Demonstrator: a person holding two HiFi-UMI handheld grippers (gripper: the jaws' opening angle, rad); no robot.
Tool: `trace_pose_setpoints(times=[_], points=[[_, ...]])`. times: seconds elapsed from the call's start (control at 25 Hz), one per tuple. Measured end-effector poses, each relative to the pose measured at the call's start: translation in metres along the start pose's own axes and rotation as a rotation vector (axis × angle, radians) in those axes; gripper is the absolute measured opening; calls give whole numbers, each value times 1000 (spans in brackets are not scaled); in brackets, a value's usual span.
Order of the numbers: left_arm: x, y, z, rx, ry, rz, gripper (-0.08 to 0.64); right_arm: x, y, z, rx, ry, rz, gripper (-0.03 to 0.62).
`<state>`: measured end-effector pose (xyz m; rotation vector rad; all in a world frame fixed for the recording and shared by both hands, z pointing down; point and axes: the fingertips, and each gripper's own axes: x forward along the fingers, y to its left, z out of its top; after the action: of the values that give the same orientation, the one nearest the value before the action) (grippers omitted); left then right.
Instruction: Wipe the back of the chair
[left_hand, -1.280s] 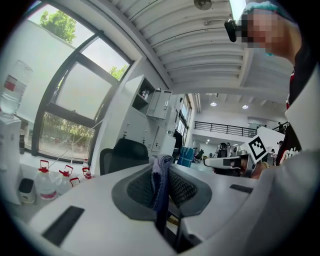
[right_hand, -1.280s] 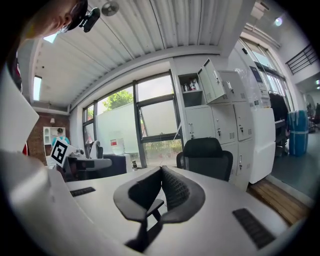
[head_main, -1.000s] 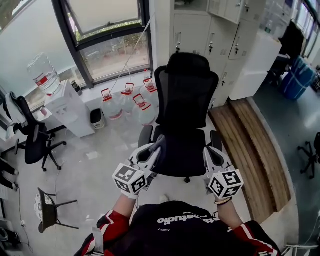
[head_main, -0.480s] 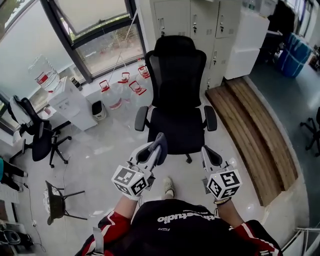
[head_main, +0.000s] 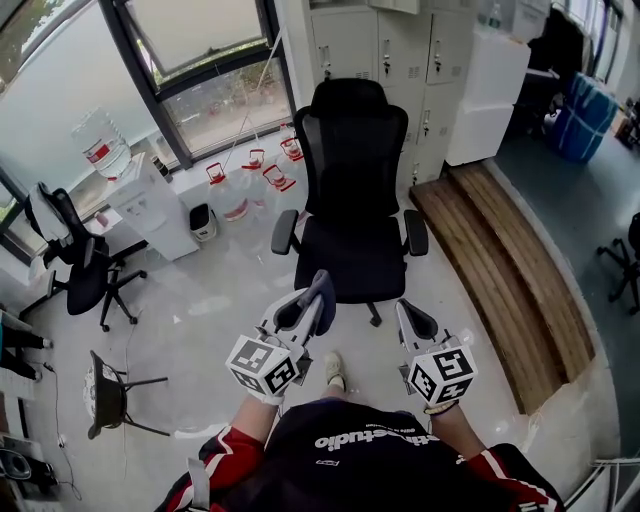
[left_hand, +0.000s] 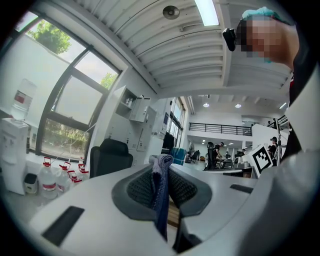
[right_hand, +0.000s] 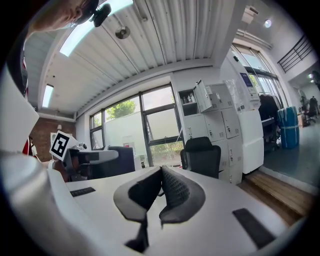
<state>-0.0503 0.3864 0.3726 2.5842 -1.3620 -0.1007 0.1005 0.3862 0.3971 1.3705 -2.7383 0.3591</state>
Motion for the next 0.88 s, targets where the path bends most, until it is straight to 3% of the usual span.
trace_pose_setpoints(times=[0.88], points=[[-15,-43,-4,25,6,-21,64,-49,4,-6,20,-28,-8,14]])
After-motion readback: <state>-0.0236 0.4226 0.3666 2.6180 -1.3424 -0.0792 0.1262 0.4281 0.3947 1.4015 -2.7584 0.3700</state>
